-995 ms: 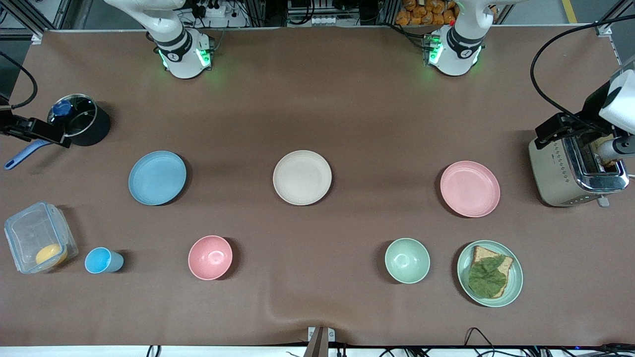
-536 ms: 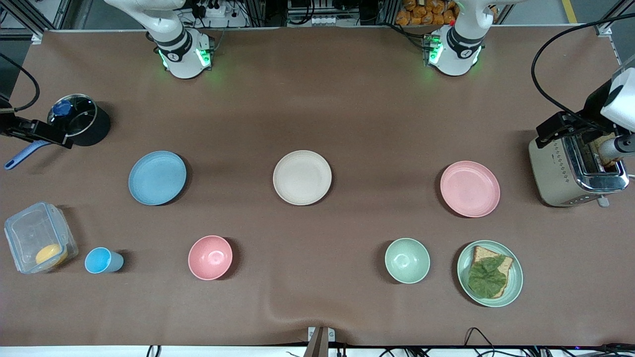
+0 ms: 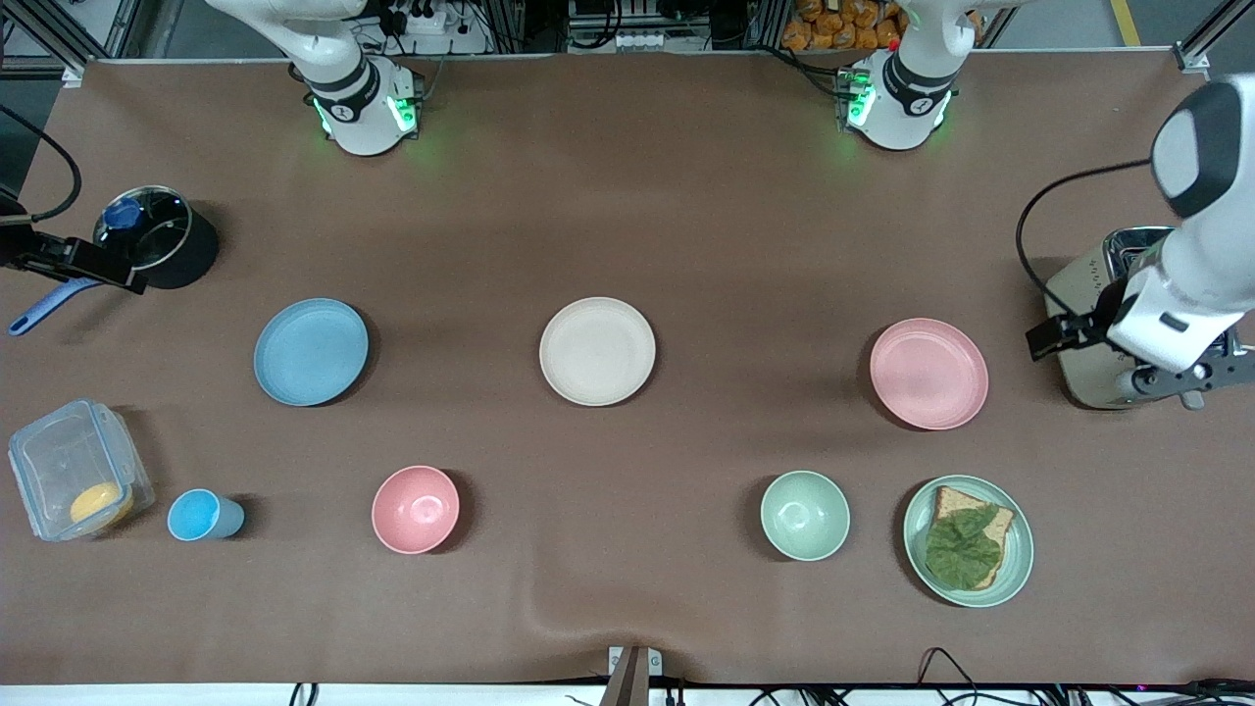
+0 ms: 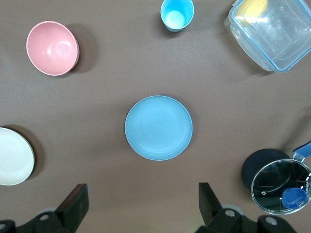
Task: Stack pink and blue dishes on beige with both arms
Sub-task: 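Reach the left gripper toward the rim of the pink plate, then grasp the pink plate rim with the left gripper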
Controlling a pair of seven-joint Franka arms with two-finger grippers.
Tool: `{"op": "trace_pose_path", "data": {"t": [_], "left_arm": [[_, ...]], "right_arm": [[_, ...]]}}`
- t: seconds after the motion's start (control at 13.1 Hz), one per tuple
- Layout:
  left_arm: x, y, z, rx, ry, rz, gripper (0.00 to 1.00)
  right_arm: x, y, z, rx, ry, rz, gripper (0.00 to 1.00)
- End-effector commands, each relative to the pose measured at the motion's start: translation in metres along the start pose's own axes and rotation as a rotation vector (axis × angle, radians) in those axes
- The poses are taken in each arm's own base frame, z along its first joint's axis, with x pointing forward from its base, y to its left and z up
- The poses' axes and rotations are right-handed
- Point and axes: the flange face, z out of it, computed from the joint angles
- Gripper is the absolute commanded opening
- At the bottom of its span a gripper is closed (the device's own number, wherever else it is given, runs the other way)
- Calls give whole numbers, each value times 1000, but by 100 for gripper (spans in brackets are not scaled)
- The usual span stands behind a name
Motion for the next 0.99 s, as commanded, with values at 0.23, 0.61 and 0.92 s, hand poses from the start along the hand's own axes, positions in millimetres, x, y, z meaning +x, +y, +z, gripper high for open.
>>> {"op": "trace_pose_path", "data": {"t": [0.23,0.61,0.92], "left_arm": [[-33,-35,146,-16,5,-37,100],[-56,-46,240,-47,-20,-49,100],[-58,-50,252,-49,-40,-58,93]], "right_arm": [[-1,0,-1,-7,-4,-7,100],[-1,2,-1,-7,-4,-8,100],[-1,2,-2,-7,-3,-9,100]]}}
